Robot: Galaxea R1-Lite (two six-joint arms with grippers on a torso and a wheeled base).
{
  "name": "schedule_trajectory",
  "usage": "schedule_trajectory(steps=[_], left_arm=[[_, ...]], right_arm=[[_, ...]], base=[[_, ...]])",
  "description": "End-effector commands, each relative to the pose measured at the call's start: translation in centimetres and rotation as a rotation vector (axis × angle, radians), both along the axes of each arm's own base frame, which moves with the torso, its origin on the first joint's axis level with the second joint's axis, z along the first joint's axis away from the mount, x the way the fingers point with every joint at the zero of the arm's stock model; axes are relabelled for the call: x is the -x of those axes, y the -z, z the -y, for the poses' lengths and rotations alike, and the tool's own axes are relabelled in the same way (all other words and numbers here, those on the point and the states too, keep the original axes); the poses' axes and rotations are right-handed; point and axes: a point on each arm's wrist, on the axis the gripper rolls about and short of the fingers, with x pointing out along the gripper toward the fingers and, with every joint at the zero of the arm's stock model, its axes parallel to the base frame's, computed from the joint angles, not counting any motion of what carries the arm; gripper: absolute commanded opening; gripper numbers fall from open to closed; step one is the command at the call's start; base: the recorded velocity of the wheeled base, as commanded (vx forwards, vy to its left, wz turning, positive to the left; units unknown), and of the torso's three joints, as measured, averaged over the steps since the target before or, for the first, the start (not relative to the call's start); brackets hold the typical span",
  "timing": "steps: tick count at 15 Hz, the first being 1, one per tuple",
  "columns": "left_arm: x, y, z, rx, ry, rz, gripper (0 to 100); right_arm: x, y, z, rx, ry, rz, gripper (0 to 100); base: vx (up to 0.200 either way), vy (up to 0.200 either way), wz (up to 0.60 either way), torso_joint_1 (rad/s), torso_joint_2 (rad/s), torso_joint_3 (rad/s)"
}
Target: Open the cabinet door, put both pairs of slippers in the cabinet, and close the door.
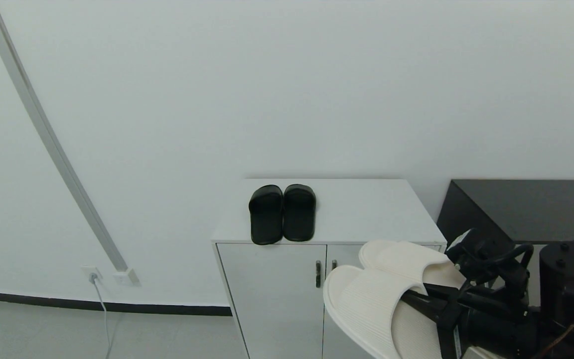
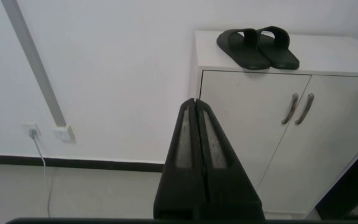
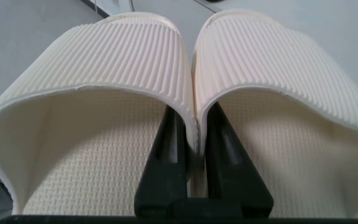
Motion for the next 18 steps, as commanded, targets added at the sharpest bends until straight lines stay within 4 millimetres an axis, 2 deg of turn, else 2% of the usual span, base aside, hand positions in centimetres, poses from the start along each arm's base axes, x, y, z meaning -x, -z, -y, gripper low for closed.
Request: schedule_trajectory(steps=[1, 4, 11, 12, 18], left_arm=[[-0.01, 0.01, 0.00, 0.001, 0.000, -0.002, 0], [-0.01, 0.01, 0.00, 0.001, -0.001, -0.002, 0], [-0.01, 0.01, 0.00, -0.002, -0.001, -0.002, 0], [0.00, 0.00, 0.01, -0.001, 0.005, -0.003, 100], [-0.01, 0.01, 0.01, -0.001, 0.005, -0.002, 100]], right_arm=[[0.02, 0.07, 0.02, 0.003, 0.000, -0.002, 0], [0.02, 0.26, 0.02, 0.009, -0.001, -0.006, 0], [0.07, 0.38, 0.07, 0.012, 0.001, -0.009, 0], [0.11, 0.38, 0.10, 0.012, 0.001, -0.009, 0], [0.20, 0.53, 0.15, 0.019, -0.002, -0.012, 0]], base=[[0.000, 0.000, 0.00, 0.000, 0.00, 0.000], [0.000, 0.000, 0.00, 0.000, 0.00, 0.000], [0.000, 0.000, 0.00, -0.146, 0.32, 0.182], [0.000, 0.000, 0.00, -0.163, 0.36, 0.193], [0.000, 0.000, 0.00, -0.176, 0.41, 0.229]])
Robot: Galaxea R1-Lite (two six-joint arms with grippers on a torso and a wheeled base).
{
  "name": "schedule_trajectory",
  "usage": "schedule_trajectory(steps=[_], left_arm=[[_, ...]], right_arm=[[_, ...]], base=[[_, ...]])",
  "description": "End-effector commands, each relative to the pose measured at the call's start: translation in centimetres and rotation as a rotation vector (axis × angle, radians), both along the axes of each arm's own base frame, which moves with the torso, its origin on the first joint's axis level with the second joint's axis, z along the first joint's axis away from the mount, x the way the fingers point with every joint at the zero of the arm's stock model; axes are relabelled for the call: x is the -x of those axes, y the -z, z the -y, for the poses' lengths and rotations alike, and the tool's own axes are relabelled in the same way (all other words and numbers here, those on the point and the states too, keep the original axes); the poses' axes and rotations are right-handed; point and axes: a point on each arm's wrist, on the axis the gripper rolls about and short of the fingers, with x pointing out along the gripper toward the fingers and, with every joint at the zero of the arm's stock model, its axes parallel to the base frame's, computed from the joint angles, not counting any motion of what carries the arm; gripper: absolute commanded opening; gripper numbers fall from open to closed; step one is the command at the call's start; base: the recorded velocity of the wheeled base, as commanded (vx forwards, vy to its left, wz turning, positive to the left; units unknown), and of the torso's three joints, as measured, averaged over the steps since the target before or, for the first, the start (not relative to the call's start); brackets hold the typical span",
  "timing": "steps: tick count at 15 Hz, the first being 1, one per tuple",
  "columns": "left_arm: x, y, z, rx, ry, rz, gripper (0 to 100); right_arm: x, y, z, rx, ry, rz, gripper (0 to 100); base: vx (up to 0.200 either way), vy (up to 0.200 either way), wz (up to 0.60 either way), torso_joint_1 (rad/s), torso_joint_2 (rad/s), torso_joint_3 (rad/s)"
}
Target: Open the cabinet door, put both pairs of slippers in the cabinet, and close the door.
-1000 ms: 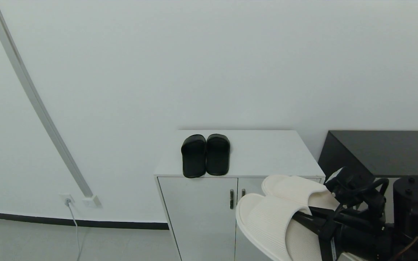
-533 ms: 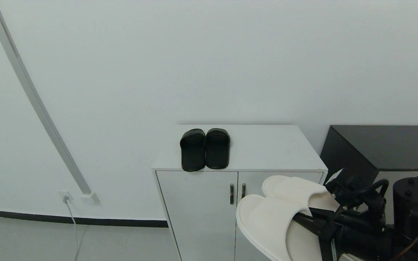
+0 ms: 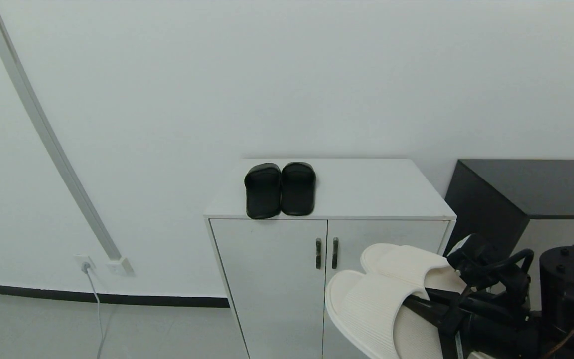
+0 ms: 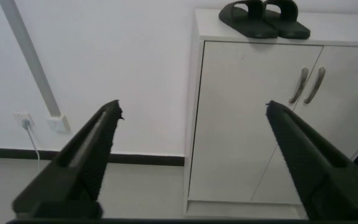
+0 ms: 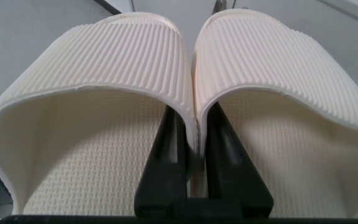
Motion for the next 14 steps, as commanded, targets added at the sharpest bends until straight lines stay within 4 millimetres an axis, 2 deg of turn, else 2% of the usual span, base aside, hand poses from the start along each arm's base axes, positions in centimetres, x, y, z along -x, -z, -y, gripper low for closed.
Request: schedule_trajectory(steps=[1, 14], left_arm=[[-0.01, 0.01, 0.00, 0.000, 0.000, -0.001, 100], [-0.01, 0.01, 0.00, -0.001, 0.000, -0.002, 100]], right_arm=[[0.00, 0.08, -0.05, 0.003, -0.001, -0.003, 0], [0.13, 0.40, -0.07, 0.018, -0.011, -0.007, 0]], base=[[0.000, 0.000, 0.00, -0.222, 0.53, 0.305], [0.000, 0.000, 0.00, -0.201, 0.52, 0.319]])
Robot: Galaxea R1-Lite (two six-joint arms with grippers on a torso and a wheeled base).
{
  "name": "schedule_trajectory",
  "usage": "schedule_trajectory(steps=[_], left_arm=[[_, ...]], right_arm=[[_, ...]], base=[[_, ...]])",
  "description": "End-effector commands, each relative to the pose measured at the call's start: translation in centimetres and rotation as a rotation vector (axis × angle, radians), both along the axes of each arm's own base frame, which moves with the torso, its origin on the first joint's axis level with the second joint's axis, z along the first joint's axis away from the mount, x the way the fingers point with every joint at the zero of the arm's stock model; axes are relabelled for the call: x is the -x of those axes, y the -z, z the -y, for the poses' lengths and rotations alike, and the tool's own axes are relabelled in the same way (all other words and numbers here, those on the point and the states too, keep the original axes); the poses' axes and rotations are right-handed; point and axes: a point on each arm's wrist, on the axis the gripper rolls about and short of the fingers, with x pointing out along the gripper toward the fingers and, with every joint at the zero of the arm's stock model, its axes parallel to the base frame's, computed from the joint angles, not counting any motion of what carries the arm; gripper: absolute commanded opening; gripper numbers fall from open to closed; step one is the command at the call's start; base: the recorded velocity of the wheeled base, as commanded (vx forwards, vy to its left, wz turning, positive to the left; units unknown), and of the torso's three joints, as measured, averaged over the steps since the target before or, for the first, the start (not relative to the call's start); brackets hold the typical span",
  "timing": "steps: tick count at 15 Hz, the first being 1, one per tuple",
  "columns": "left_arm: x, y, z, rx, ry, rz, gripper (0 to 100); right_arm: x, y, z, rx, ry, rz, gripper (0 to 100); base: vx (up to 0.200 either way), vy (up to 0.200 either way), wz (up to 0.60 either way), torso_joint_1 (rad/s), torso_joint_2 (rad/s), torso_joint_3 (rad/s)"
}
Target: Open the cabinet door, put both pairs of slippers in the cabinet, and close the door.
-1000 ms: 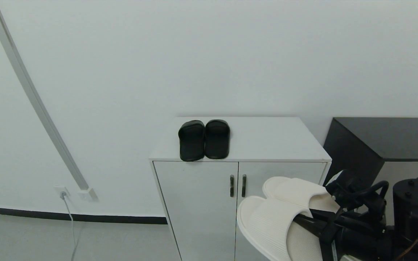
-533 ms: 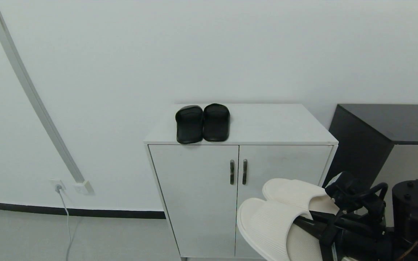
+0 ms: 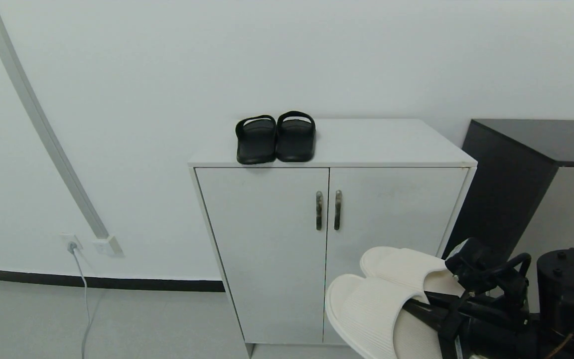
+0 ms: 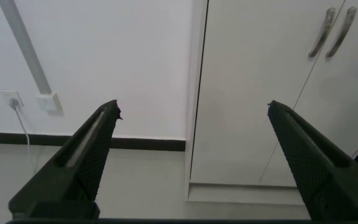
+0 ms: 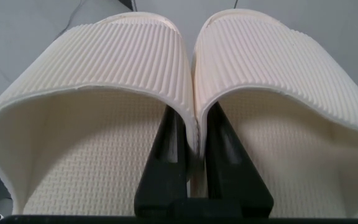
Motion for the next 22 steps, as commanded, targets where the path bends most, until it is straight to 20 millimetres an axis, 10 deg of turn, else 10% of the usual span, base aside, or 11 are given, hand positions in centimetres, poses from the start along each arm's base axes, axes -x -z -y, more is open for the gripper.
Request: schedule_trajectory(steps=[1, 13, 22], left_arm=[[-0.01, 0.00, 0.00, 0.000, -0.001, -0.001, 100], [-0.01, 0.00, 0.00, 0.001, -0.001, -0.001, 100], [-0.01, 0.00, 0.00, 0.001, -0.001, -0.001, 100]], right_arm=[[0.01, 0.10, -0.04, 0.003, -0.001, -0.003, 0], [0.09, 0.31, 0.03, 0.019, -0.008, -0.002, 0], [0.25, 0.52, -0.48, 0.022, -0.037, -0.011, 0]], base=[[0.000, 0.000, 0.00, -0.159, 0.49, 0.325], [0.000, 0.000, 0.00, -0.095, 0.46, 0.358], [0.000, 0.000, 0.00, 0.000, 0.02, 0.015]])
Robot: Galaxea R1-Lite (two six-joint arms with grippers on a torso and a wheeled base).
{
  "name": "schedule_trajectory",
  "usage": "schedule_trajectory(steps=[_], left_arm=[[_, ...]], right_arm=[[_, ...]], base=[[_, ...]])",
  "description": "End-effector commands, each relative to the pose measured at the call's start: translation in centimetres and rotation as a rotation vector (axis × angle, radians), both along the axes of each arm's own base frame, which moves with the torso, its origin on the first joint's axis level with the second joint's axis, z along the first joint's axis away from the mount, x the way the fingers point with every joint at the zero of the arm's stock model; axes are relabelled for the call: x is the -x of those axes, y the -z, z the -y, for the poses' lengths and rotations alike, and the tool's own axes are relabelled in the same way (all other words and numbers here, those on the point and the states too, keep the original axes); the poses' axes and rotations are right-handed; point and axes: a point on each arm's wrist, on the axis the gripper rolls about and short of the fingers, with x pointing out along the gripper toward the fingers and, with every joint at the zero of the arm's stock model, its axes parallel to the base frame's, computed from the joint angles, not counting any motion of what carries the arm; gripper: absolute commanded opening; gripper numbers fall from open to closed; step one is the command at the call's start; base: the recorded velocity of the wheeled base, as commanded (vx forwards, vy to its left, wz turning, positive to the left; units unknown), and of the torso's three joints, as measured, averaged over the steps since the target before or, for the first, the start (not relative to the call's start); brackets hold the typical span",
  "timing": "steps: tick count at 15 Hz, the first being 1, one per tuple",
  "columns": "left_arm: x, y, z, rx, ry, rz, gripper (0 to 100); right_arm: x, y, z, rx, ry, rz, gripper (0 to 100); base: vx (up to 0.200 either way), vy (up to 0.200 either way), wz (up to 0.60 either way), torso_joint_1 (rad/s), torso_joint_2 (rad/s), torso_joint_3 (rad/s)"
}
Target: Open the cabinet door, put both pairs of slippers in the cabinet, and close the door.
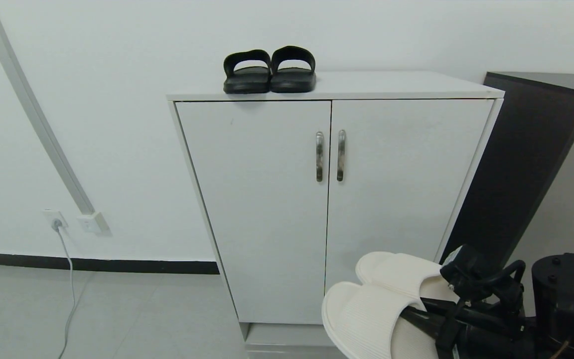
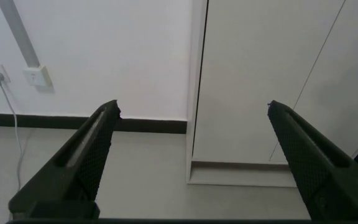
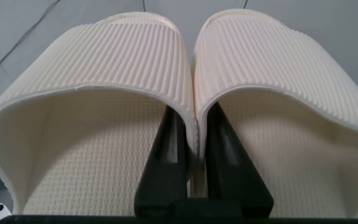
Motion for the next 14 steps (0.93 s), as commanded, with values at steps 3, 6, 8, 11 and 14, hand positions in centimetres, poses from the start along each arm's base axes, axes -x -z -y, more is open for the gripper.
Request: schedule_trajectory(steps=[3, 6, 8, 11, 14], left_arm=[[0.00, -0.02, 0.00, -0.001, 0.000, -0.001, 100], [-0.01, 0.01, 0.00, 0.001, 0.000, -0.001, 100], [-0.01, 0.01, 0.00, 0.001, 0.000, -0.001, 100], [-0.01, 0.01, 0.00, 0.001, -0.001, -0.001, 100], [-0.01, 0.01, 0.00, -0.002, 0.000, -0.001, 100]], right_arm=[[0.05, 0.25, -0.27, 0.009, -0.012, -0.008, 0], [0.15, 0.32, -0.36, 0.011, -0.018, -0.010, 0], [0.24, 0.46, -0.36, 0.015, -0.021, -0.014, 0], [0.39, 0.46, -0.44, 0.015, -0.029, -0.014, 0], [0.37, 0.57, -0.79, 0.017, -0.039, -0.018, 0]], base=[[0.067, 0.000, 0.00, -0.006, 0.08, 0.085], [0.000, 0.000, -0.20, -0.002, 0.03, 0.026], [0.000, 0.000, -0.30, 0.004, 0.00, -0.004], [0.000, 0.000, 0.00, 0.000, 0.00, 0.000], [0.000, 0.000, 0.00, 0.000, 0.00, 0.000]])
